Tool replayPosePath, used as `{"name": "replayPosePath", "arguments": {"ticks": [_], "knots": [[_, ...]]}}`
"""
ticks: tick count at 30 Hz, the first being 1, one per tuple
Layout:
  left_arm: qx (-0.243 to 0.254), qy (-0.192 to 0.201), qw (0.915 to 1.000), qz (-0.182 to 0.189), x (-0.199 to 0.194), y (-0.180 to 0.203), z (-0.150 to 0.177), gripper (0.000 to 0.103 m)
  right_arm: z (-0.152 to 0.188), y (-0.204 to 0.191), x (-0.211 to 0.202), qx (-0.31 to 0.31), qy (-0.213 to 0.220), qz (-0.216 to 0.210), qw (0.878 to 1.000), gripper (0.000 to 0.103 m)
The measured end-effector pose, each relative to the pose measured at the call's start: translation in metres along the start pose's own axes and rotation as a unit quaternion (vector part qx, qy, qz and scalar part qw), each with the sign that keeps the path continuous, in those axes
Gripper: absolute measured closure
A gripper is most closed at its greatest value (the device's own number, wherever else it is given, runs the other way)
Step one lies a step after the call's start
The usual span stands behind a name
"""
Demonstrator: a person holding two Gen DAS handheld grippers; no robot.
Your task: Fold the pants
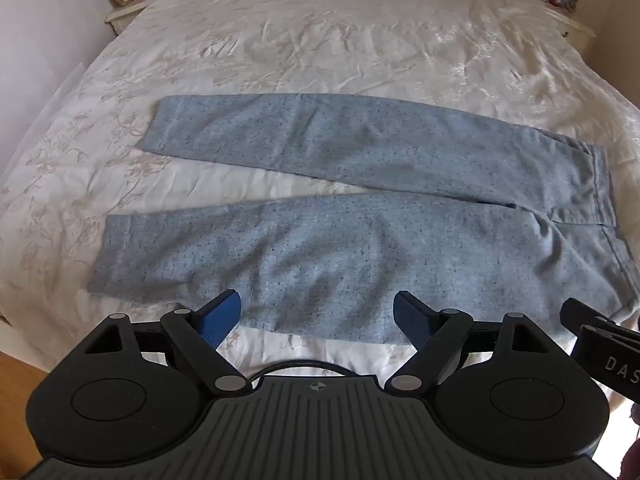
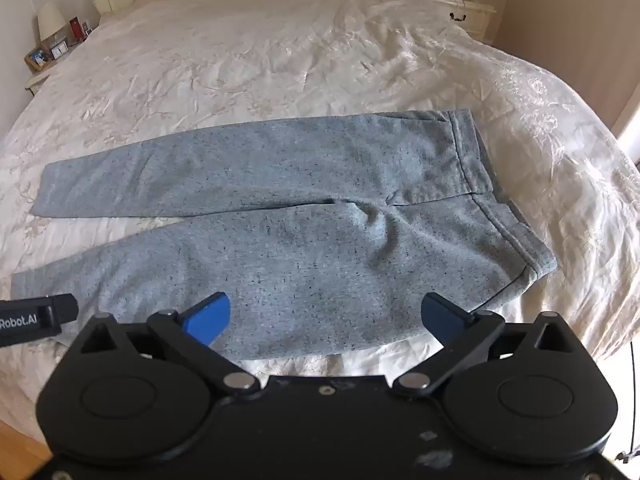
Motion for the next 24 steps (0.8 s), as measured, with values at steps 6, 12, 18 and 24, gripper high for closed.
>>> {"name": "replayPosePath", "arguments": {"ticks": [6,12,18,24], "knots": [[-0.015,0.003,0.9999,0.004,-0.003,-0.007,0.002,0.020,0.003,-0.002,0.001,0.004,-0.004,-0.014,1.000,0.000],[-0.016,-0.008,0.9998,0.005,-0.002,-0.007,0.004,0.020,0.002,-0.009,-0.004,-0.012,-0.004,-0.004,1.000,0.000],[-0.023,0.000,0.9996,0.016,-0.003,-0.007,0.002,0.020,0.003,-0.007,-0.003,-0.015,-0.014,-0.014,1.000,0.000],[-0.039,0.012,0.9988,0.027,-0.005,-0.008,-0.003,0.020,0.003,-0.010,-0.003,-0.013,-0.018,-0.020,1.000,0.000]]}}
Point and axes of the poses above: each gripper's, at about its wrist camera, not at the fingertips, and x roughly the way its jaws point, y to its right, z to its underside, the point moved 9 cm from there along x, roughly the way its jaws point, and after that the axes turned 11 degrees about y, right-handed, at the moved point
